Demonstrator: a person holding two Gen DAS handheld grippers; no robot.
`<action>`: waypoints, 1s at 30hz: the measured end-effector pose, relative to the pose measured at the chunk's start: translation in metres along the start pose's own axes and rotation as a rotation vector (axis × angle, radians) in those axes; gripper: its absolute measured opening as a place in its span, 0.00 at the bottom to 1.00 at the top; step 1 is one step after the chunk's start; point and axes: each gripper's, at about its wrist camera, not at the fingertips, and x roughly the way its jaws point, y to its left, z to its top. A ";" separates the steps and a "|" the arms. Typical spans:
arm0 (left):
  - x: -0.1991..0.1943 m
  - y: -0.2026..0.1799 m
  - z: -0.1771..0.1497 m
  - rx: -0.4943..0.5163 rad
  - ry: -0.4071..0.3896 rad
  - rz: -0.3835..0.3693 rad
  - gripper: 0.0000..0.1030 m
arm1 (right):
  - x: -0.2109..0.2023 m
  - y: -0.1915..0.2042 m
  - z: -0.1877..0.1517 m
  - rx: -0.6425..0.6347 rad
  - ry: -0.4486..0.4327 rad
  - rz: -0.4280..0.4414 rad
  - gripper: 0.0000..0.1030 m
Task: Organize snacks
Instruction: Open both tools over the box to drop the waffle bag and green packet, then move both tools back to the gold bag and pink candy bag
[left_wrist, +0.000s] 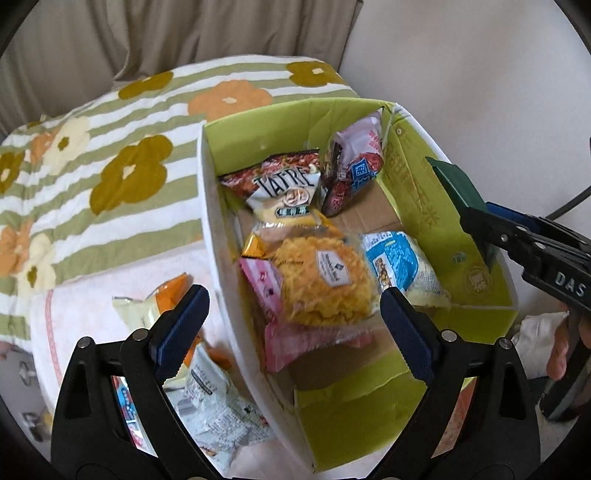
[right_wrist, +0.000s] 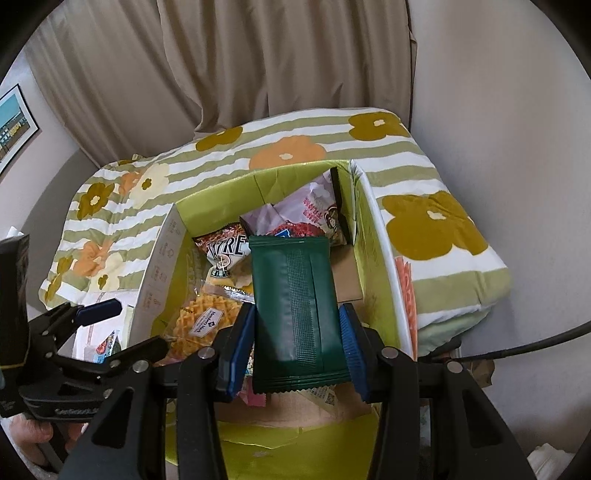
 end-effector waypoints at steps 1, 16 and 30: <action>0.000 0.002 -0.001 -0.009 0.001 -0.010 0.91 | 0.002 0.000 0.001 0.000 0.004 -0.002 0.41; -0.027 0.012 -0.015 -0.048 -0.036 -0.048 0.90 | 0.013 0.004 -0.005 0.014 0.073 0.059 0.91; -0.090 0.009 -0.050 -0.100 -0.135 0.007 0.91 | -0.058 0.035 -0.016 -0.108 -0.084 0.126 0.91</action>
